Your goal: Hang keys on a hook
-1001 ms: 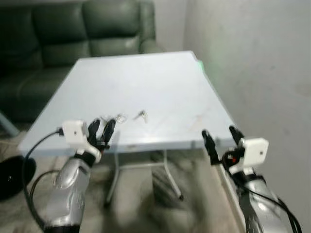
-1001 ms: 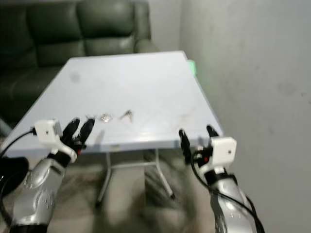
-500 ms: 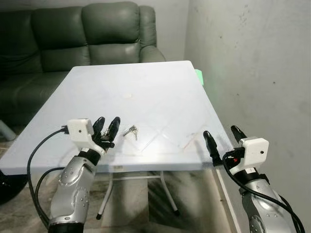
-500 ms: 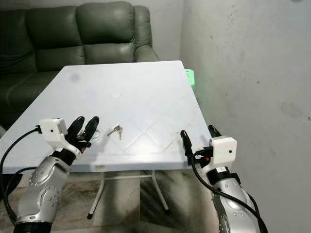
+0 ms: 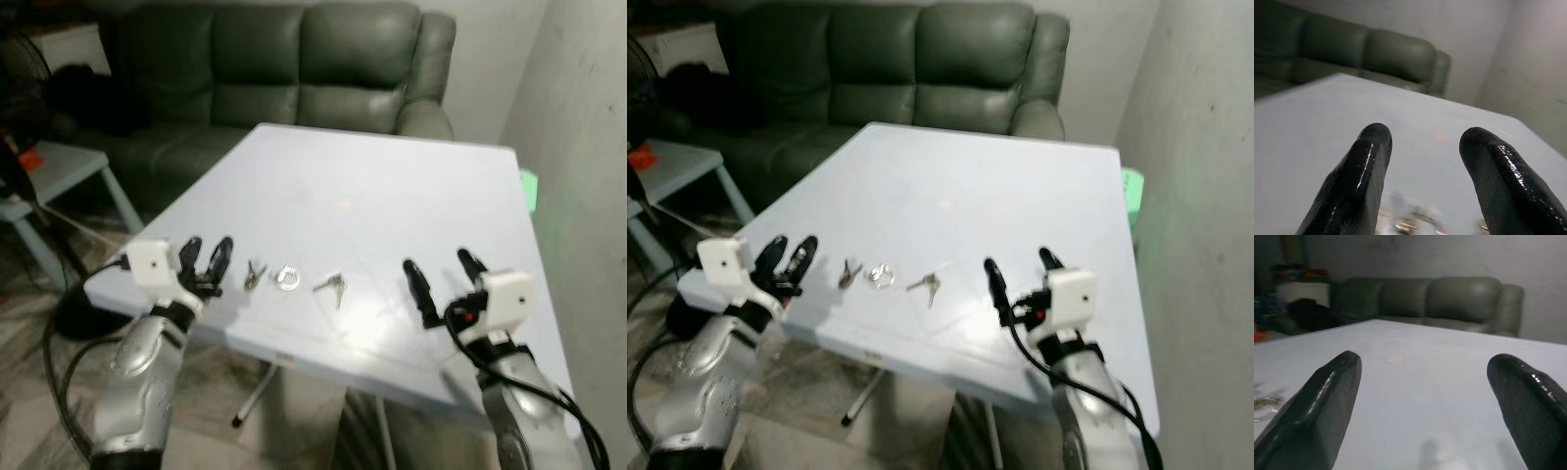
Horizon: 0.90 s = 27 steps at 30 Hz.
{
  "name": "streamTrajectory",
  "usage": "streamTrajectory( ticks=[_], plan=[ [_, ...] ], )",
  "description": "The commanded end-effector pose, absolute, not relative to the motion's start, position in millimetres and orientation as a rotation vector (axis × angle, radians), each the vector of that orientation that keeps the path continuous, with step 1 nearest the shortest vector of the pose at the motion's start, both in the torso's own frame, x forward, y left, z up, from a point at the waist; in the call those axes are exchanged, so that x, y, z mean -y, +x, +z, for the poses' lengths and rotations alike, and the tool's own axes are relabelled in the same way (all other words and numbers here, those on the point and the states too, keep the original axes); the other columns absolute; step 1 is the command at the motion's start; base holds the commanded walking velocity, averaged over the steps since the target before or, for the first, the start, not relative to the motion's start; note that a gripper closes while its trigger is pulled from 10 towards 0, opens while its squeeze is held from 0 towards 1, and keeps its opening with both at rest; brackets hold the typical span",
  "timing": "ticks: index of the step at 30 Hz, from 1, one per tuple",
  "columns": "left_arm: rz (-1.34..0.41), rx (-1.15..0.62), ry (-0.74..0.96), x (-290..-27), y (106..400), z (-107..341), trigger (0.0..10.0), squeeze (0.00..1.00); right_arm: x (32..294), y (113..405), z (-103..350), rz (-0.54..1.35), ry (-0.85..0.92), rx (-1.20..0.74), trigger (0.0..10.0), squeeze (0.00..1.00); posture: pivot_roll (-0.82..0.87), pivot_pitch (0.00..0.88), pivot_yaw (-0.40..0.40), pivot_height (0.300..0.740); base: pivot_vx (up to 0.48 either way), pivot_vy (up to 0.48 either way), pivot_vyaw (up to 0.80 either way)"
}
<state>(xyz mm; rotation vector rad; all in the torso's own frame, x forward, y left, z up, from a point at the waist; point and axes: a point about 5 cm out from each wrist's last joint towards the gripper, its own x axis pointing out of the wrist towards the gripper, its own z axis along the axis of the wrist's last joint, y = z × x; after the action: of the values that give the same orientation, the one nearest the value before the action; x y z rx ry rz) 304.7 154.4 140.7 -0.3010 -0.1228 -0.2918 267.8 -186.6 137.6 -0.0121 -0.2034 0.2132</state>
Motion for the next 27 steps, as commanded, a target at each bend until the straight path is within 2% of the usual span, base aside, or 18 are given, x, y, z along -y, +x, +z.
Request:
streamTrajectory(
  ticks=[1, 13, 27],
  plan=[
    [-0.276, 0.132, -0.276, -161.5, 305.9, 143.9, 10.0, 0.0, 185.4, 268.6, 139.7, 0.212, 0.001, 0.212, 10.0, 0.0, 0.09, 0.0, 0.047, 0.74, 0.0, 0.0, 0.0],
    [-0.268, 0.109, -0.276, -161.3, 307.7, 142.3, 10.0, 0.0, 185.7, 272.0, 141.6, 0.209, 0.0, 0.213, 10.0, 0.0, 0.09, 0.0, 0.049, 0.74, 0.0, 0.0, 0.0],
    [-0.264, 0.106, -0.289, -161.5, 309.1, 143.0, 10.0, 0.0, 185.4, 271.9, 142.3, 0.206, 0.006, 0.215, 10.0, 0.0, 0.09, 0.0, 0.05, 0.74, 0.0, 0.447, 0.0]
  ],
)
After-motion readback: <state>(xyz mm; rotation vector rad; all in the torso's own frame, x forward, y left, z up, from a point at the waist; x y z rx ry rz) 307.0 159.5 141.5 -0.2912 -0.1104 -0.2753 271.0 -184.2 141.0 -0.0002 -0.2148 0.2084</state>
